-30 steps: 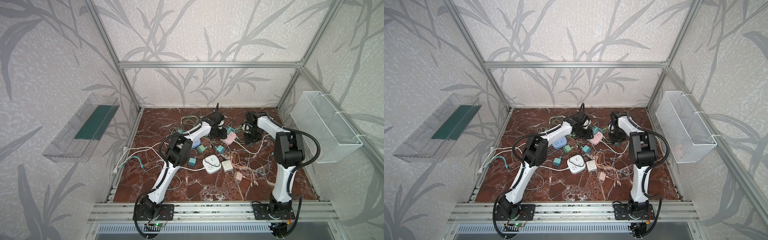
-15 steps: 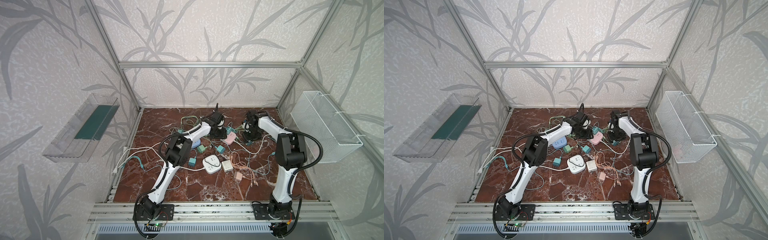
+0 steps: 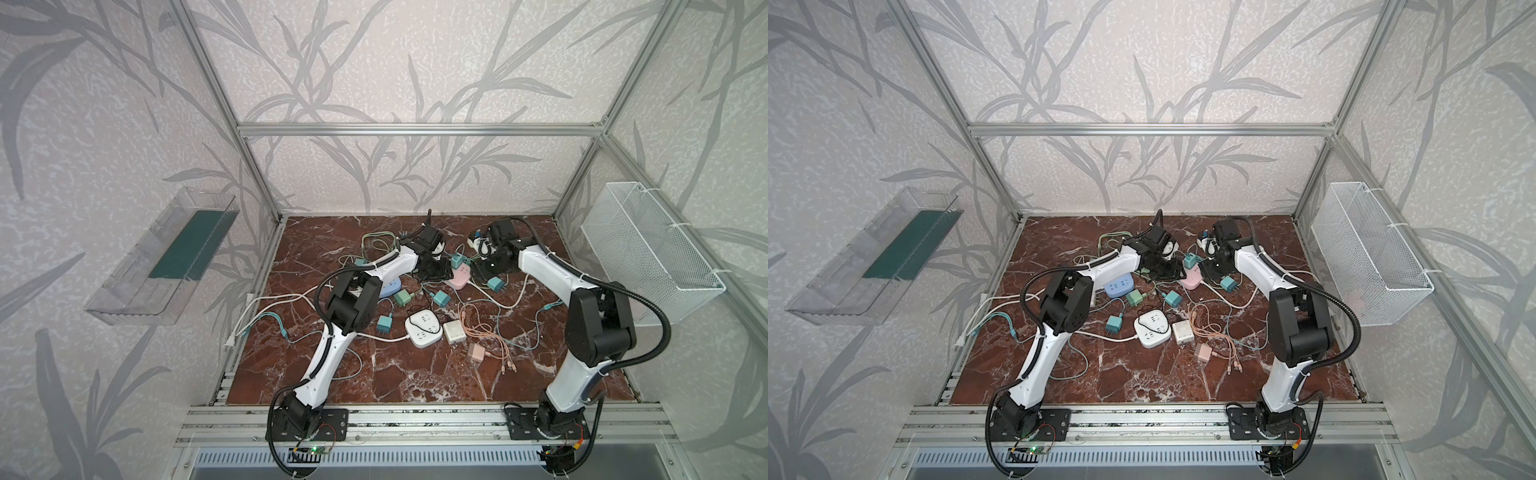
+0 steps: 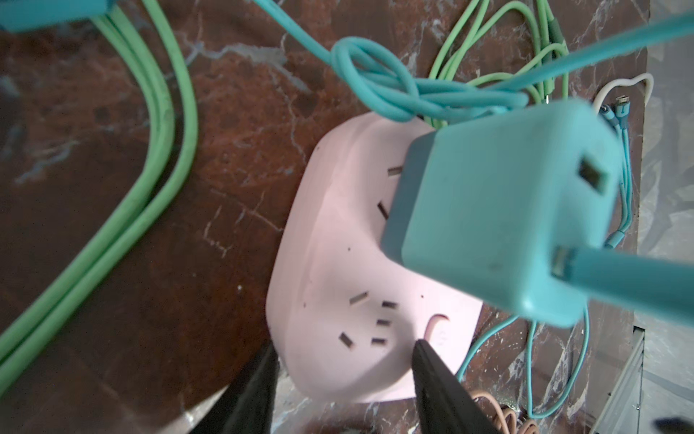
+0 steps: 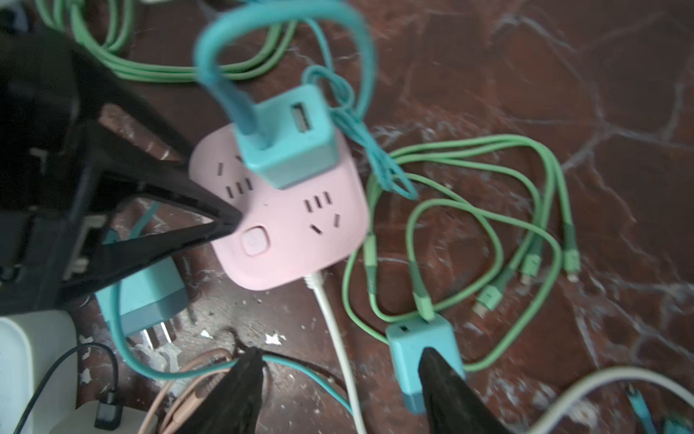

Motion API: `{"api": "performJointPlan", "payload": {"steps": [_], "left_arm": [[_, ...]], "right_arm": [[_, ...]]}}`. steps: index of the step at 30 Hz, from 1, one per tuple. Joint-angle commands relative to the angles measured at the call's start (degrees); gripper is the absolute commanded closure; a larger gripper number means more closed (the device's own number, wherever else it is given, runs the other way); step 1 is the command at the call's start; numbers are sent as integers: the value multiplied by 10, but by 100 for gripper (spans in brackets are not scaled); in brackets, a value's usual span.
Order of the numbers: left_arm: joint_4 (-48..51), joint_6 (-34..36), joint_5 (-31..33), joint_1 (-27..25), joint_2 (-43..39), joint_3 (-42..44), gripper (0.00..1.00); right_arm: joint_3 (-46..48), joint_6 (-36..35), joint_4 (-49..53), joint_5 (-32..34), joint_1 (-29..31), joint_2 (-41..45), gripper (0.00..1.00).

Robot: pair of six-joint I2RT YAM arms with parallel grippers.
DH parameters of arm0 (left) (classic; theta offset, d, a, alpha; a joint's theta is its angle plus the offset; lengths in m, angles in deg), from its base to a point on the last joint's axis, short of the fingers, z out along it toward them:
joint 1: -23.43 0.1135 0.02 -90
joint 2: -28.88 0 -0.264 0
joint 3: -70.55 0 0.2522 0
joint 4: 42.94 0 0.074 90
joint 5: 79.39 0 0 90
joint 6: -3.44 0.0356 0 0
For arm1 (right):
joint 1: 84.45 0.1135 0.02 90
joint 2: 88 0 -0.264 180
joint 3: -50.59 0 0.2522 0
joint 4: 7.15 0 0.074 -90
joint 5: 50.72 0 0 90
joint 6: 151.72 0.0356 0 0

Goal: Pull the plug off the socket

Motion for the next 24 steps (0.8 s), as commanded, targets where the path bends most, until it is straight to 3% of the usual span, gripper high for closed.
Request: {"api": "performJointPlan", "payload": {"steps": [1, 24], "left_arm": [[24, -11, -8, 1, -2, 27, 43], [-15, -33, -56, 17, -5, 64, 47]], "right_arm": [[18, -26, -101, -40, 10, -2, 33], [-28, -55, -185, -60, 11, -102, 34]]}}
